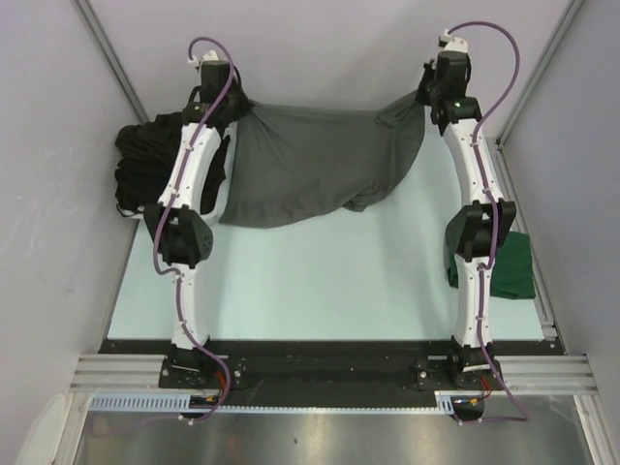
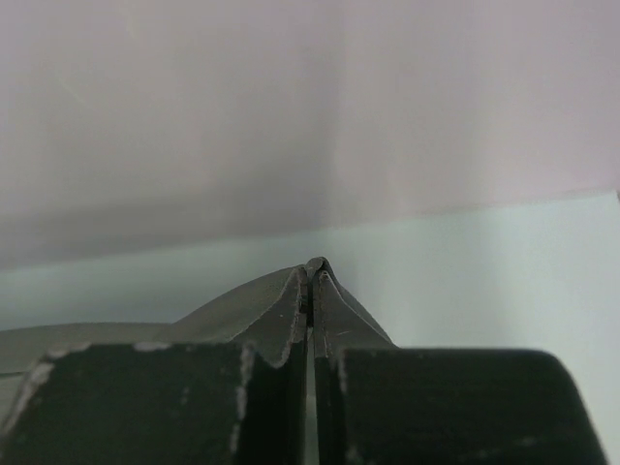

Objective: Fold and stack the t-shirts
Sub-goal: Flatten out the tshirt

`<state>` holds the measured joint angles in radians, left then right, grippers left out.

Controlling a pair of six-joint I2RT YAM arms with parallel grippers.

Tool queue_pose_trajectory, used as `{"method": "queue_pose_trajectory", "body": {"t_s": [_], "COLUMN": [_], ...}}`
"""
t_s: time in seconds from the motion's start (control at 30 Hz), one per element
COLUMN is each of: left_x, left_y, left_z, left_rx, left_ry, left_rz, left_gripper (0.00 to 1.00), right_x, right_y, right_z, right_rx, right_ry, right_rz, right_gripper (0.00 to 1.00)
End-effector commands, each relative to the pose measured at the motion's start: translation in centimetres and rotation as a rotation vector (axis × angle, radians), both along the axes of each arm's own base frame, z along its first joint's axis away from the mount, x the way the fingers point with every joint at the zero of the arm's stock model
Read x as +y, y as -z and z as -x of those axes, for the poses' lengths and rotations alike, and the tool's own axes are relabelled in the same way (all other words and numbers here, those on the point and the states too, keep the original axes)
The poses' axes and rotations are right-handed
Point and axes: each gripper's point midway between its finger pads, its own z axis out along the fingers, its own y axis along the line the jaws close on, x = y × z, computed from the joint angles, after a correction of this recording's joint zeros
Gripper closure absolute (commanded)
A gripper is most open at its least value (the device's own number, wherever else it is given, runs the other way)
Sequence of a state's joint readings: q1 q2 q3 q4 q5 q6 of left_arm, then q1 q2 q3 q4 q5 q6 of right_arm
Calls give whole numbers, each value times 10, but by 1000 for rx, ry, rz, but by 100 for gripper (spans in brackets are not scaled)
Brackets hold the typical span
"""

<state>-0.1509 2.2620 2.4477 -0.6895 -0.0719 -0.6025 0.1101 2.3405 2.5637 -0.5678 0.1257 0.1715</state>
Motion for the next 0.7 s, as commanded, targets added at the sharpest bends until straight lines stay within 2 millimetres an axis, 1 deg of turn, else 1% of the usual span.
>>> {"method": "queue_pose_trajectory", "body": {"t_s": [0.0,0.03,0.07,0.1,0.13,0.17,0.2,0.23,0.27,0.3,0.33,0.37,0.4,0.43,0.47,0.5,0.53,0.57,0.6,0.63,0.67], "left_x": [17,19,23,27,30,32,33,36,37,39,45,48,52,56,59,57,61,63,66,67,67], "left_y": [-205,-225,-238,-259,-260,-262,-261,-256,-248,-242,-222,-216,-176,-189,-179,-144,-150,-137,-98,-97,-76], "left_z": [28,36,45,62,71,80,88,107,115,126,144,157,161,190,200,206,230,240,255,275,291], "left_rx": [-514,-563,-588,-624,-606,-599,-584,-542,-512,-486,-421,-404,-313,-347,-327,-253,-271,-238,-138,-140,-72], "left_ry": [-24,-26,-32,-37,-39,-38,-30,-25,-25,-25,-38,-42,-49,-56,-61,-37,-44,-51,-55,-52,-38], "left_rz": [19,12,2,-14,-26,-35,-51,-63,-72,-77,-95,-101,-122,-115,-117,-133,-133,-130,-138,-128,-128], "left_gripper": [100,100,100,100,100,100,100,100,100,100,100,100,100,100,100,100,100,100,100,100,100], "right_x": [-1,-1,-2,-3,-3,-4,-6,-8,-9,-14,-18,-21,-23,-27,-28,-28,-31,-33,-30,-35,-35], "right_y": [-189,-203,-216,-239,-249,-251,-269,-272,-270,-262,-276,-274,-251,-258,-251,-205,-206,-180,-162,-114,-93], "right_z": [19,26,33,48,58,66,85,94,100,104,125,135,134,159,168,164,194,202,215,239,254], "right_rx": [-507,-537,-562,-599,-610,-590,-608,-601,-575,-541,-555,-532,-464,-456,-428,-308,-288,-221,-167,-33,29], "right_ry": [-51,-58,-61,-71,-77,-81,-79,-76,-71,-50,-40,-30,-12,3,14,39,61,84,98,144,153], "right_rz": [-44,-42,-40,-41,-36,-30,-29,-30,-30,-32,-32,-30,-47,-68,-91,-128,-157,-172,-202,-190,-192], "right_gripper": [100,100,100,100,100,100,100,100,100,100,100,100,100,100,100,100,100,100,100,100,100]}}
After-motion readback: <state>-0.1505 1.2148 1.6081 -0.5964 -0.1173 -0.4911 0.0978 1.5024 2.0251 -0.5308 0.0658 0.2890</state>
